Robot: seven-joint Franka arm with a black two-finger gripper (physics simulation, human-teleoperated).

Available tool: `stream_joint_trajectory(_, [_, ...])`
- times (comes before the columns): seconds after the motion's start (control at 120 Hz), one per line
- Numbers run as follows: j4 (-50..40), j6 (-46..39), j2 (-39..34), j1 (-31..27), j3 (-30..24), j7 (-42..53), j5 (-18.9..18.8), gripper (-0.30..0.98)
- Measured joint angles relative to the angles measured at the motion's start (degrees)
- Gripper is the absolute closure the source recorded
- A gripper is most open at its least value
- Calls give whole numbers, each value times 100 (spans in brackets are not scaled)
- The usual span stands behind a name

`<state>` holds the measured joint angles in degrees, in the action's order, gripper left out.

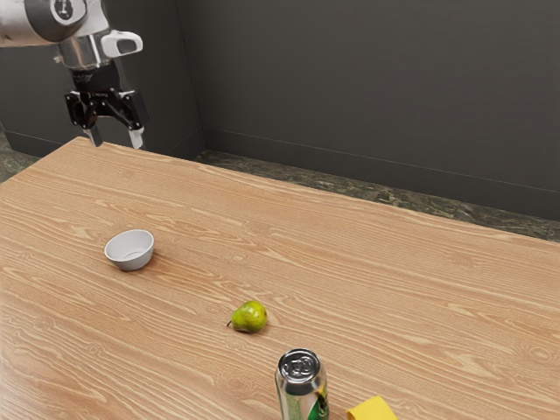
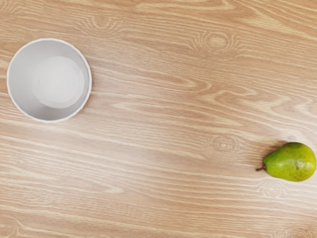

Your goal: Place the pear in the bowl.

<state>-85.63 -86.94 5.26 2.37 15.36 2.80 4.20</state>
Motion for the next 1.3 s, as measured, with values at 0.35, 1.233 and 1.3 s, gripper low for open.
stream_joint_trajectory(0.35, [-782, -746, 237, 636, -158, 15, -470, 2])
stream_joint_trajectory(1.233, [-3140, -4119, 756, 1886, -356, -8616, -216, 3])
stream_joint_trajectory(1.3, [-3184, -4222, 829, 1946, -391, -9172, -238, 3])
